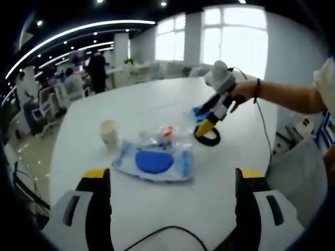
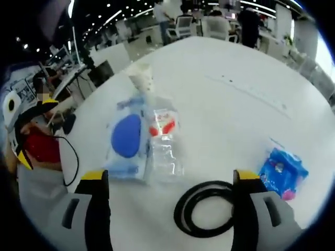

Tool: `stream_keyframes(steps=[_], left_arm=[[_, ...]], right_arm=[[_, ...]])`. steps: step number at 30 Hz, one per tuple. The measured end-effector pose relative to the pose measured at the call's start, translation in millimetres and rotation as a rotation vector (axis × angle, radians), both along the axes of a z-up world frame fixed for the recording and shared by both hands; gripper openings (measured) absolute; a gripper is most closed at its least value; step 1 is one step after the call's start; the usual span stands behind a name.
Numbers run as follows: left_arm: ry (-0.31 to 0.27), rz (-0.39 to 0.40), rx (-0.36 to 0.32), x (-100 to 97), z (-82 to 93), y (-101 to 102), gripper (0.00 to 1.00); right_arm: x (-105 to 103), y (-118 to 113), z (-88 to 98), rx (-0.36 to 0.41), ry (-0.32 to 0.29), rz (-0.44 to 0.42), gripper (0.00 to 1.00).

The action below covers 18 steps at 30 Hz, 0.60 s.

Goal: Arrange the tabletop items into an orderly group along one side of the table until the central work area is clear of visible clutter.

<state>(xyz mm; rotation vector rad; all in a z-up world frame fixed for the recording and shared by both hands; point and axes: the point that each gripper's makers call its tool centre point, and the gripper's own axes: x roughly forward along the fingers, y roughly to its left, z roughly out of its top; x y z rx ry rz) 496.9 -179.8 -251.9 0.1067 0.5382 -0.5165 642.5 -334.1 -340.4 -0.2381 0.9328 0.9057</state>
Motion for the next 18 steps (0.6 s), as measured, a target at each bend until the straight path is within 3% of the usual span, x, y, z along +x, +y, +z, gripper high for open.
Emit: stream_keyframes(steps=[3, 6, 10, 13, 18], left_arm=[[0.005, 0.0, 0.017, -0.6, -2.9, 2, 0.96], [0.01, 0.002, 0.021, -1.3, -4.7, 3, 0.96], [0.014, 0.002, 0.023, -1.3, -5.8, 4, 0.96], [0.021, 0.006, 0.026, -0.6, -8.3, 6, 0.96], [0.023, 0.006, 0.026, -0.2, -10.4, 6, 0.95]], right_arm=[[1, 9, -1.7, 0.02, 0.008, -0.004, 0.95], [4, 13, -8.4, -0.001, -0.005, -0.013, 0.87], [6, 17, -16.5, -0.016, 0.0, -0.009, 0.84], [8, 20, -19.3, -0.018, -0.001, -0.011, 0.75], [14, 26, -23.7, -0.024, -0.004, -0.022, 0.68]])
